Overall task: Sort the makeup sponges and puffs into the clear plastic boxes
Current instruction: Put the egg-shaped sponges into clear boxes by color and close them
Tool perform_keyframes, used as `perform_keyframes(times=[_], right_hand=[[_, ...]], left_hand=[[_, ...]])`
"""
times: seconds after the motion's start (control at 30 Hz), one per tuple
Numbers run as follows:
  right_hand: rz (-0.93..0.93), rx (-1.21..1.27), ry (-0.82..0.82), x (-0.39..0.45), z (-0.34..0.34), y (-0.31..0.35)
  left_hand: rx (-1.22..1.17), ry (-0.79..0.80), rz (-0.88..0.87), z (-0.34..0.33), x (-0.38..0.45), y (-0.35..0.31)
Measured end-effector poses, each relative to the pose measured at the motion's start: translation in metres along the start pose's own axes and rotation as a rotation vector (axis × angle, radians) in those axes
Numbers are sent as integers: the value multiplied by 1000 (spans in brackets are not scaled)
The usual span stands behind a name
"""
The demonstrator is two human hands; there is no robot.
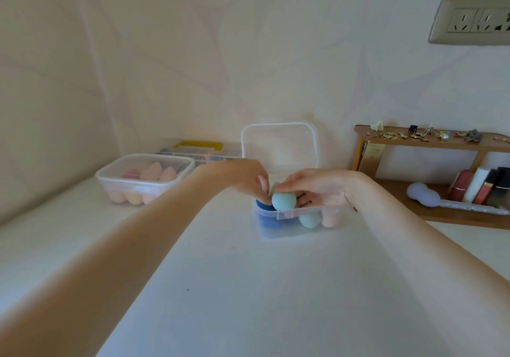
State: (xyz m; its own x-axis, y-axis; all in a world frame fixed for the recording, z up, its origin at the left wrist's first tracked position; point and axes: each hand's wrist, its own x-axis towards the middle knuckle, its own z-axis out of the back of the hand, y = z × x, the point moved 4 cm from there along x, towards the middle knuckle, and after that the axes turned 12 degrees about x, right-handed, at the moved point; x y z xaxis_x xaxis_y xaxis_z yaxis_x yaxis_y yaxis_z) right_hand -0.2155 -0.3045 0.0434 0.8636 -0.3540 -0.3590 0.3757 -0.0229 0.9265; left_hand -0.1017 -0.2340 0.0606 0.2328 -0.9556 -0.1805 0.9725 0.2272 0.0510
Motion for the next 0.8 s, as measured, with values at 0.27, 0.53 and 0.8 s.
perform_keyframes(times=[0.27, 0.53, 0.8], right_hand=[[-64, -249, -129, 7, -5, 1], [-61, -596, -198, 14, -20, 4], [-134, -589, -69, 24, -9, 7]], left_hand=[[158, 28, -17, -4, 11, -18], [118, -132, 84, -11, 14, -18], [3, 24, 70, -11, 19, -15]])
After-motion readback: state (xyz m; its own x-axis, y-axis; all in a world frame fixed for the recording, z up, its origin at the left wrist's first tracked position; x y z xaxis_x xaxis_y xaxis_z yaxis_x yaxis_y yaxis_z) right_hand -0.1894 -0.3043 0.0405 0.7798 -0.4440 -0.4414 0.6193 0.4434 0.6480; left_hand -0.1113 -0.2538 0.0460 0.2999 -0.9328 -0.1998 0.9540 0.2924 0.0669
